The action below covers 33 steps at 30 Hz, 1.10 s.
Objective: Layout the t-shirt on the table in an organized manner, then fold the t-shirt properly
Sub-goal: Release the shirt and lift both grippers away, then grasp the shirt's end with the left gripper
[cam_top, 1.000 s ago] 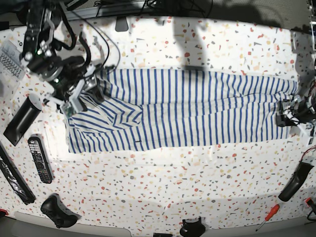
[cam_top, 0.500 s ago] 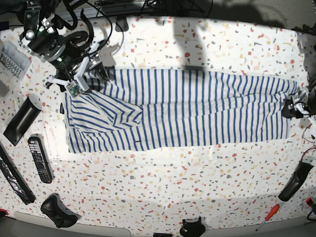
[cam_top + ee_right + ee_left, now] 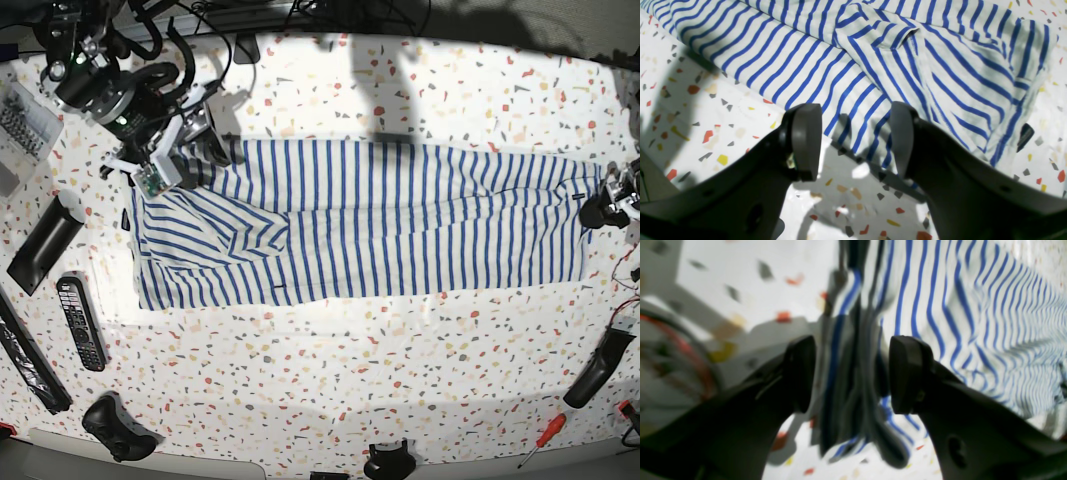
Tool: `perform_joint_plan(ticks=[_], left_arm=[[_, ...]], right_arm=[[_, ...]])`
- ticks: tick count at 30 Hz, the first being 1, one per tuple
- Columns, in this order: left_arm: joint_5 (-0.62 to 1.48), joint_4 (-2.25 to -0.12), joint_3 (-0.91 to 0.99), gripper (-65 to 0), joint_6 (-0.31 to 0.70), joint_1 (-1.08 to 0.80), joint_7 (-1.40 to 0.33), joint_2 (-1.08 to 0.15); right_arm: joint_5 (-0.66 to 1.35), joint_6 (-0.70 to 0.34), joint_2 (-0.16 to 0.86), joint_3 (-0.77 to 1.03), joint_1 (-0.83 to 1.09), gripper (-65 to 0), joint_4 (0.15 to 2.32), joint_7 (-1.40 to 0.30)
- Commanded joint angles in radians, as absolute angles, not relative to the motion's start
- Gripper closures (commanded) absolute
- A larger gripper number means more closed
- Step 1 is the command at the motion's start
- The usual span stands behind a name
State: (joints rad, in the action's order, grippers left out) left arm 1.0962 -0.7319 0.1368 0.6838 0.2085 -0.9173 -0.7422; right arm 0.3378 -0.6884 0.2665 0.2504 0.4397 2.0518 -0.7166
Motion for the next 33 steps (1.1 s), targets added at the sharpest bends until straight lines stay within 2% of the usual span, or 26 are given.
perform_joint_plan(ticks=[1,14,19,22,23,26,33], left_arm=[[1.108,-0.729,0.144,-32.2,0.698,0.228,-0.913,-0.771],[1.143,-0.707,0.144,-32.2,0.698,0.228,-0.984,-0.781],[1.302,-0.708,0.144,-32.2,0.698,0.235,-0.974,-0.835],[1.299,-0.708,0.144,-32.4,0.698,0.272,-1.015,-0.862],[1.299,-0.708,0.144,-34.1,0.698,0.287,-1.029,-0.87],[1.301,-0.708,0.144,-45.9,0.698,0.321,-1.065,-0.888],[1.301,-0.708,0.143,-45.5,0.698,0.329,-1.093,-0.878]], right_arm=[[0.352,-0.688,0.277,0.255,0.435,-31.4,2.073,-0.699],[0.352,-0.688,0.277,0.255,0.435,-31.4,2.074,-0.708],[0.352,-0.688,0.277,0.255,0.435,-31.4,2.074,-0.708],[0.352,-0.688,0.277,0.255,0.435,-31.4,2.074,-0.708],[0.352,-0.689,0.277,0.255,0.435,-31.4,2.074,-0.709],[0.352,-0.688,0.277,0.255,0.435,-31.4,2.074,-0.71],[0.352,-0.688,0.277,0.255,0.435,-31.4,2.074,-0.716]])
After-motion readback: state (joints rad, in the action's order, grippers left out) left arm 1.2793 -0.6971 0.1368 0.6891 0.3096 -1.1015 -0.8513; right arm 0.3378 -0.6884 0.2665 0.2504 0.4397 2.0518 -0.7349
